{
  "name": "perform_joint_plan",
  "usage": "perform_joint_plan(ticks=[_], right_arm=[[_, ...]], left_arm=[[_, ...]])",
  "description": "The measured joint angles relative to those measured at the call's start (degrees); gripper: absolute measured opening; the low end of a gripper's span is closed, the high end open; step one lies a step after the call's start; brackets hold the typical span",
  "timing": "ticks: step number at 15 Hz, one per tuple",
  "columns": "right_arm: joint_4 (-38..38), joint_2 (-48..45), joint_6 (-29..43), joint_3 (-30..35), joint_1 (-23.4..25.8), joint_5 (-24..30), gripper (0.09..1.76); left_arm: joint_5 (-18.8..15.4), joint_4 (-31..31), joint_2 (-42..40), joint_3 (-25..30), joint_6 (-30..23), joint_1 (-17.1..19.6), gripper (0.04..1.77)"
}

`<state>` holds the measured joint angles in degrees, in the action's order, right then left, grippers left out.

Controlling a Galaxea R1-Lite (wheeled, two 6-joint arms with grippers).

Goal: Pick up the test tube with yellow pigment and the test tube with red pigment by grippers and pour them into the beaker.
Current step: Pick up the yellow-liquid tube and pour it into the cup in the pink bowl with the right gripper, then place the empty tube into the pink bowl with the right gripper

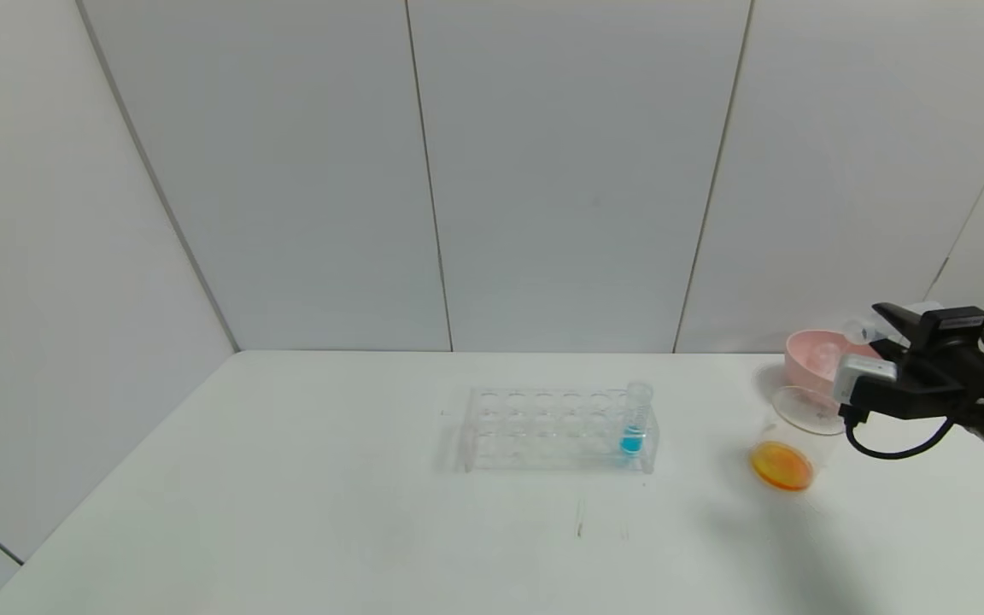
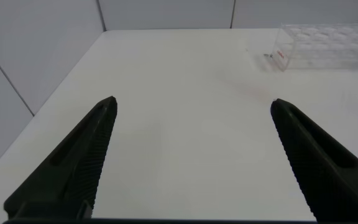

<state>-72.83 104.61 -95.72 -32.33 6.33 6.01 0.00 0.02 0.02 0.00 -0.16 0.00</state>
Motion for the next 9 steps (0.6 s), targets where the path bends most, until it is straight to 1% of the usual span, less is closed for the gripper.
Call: perform_joint_plan(ticks=[1,2,5,7,9], right_arm=[[0.4,0.0,2.8,-2.3,0.0,-0.2,0.50],[1.0,0.3,8.2,-5.1,0.0,-0.7,0.50],[3.9,2.0,30.6,-13.4,0.0,-3.0,0.50],[4.8,3.1,46.0,-15.8,0.3,-4.8,0.50],[4.9,4.3,60.9,-16.7,0.5,-5.6,0.50]], left_arm=[[0.0,0.0,0.0,0.0,0.0,0.0,1.76],[0.0,0.0,0.0,0.0,0.0,0.0,1.76],[0.0,0.0,0.0,0.0,0.0,0.0,1.76],[0.0,0.0,0.0,0.0,0.0,0.0,1.76],[0.0,0.0,0.0,0.0,0.0,0.0,1.76]])
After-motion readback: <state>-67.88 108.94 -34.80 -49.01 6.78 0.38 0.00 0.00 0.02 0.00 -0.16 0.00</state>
